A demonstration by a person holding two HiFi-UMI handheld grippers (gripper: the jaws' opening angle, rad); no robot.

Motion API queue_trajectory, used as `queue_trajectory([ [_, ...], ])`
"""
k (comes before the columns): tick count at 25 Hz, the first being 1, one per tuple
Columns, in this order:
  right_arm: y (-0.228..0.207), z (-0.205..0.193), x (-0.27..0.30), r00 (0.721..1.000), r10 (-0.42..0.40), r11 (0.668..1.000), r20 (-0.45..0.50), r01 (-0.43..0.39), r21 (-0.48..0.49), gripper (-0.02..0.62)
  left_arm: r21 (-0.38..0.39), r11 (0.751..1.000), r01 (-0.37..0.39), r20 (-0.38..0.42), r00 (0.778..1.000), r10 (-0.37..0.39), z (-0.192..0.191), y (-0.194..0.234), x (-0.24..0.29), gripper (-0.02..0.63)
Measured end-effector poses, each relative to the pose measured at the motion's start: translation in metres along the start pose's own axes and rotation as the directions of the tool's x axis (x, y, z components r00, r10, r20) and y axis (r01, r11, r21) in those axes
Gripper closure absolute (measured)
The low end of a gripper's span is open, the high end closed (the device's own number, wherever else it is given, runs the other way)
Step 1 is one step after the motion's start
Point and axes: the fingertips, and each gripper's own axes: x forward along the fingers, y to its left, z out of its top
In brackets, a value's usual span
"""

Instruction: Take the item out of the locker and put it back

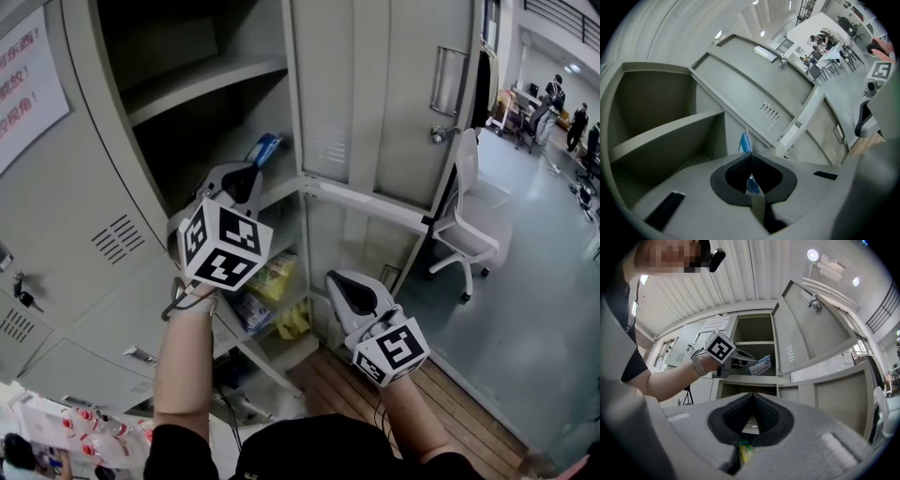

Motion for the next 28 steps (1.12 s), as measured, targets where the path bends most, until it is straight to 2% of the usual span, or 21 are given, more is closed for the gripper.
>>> queue_trajectory([
  [6, -0.013, -0.004, -0.001, 1.0, -0.017, 1.0, -0.004, 0.017, 0.014, 0.597, 0.008, 1.0, 0.015, -0.057, 0.998, -0.015, -0.009, -0.001, 0.022, 0.6],
  [17, -0.021, -0.005, -0.009, 1.0, -0.031, 0.999, -0.003, 0.031, 0.022, 0.597, 0.018, 1.0, 0.025, -0.088, 0.996, -0.023, -0.007, -0.006, 0.034, 0.597],
  [18, -0.022, -0.006, -0.01, 0.999, -0.031, 0.999, -0.004, 0.032, 0.023, 0.597, 0.018, 0.999, 0.029, -0.091, 0.995, -0.027, -0.008, -0.007, 0.035, 0.589],
  [20, -0.023, -0.007, -0.011, 0.999, -0.033, 0.999, -0.006, 0.033, 0.025, 0.597, 0.017, 0.999, 0.04, -0.098, 0.994, -0.039, -0.01, -0.011, 0.035, 0.515],
  [21, -0.023, -0.007, -0.012, 0.999, -0.033, 0.999, -0.007, 0.033, 0.026, 0.596, 0.018, 0.999, 0.045, -0.103, 0.994, -0.042, -0.011, -0.012, 0.035, 0.5],
  [28, -0.022, -0.007, -0.016, 0.999, -0.032, 0.999, -0.006, 0.032, 0.032, 0.597, 0.02, 0.998, 0.065, -0.13, 0.99, -0.061, -0.017, -0.015, 0.034, 0.468],
])
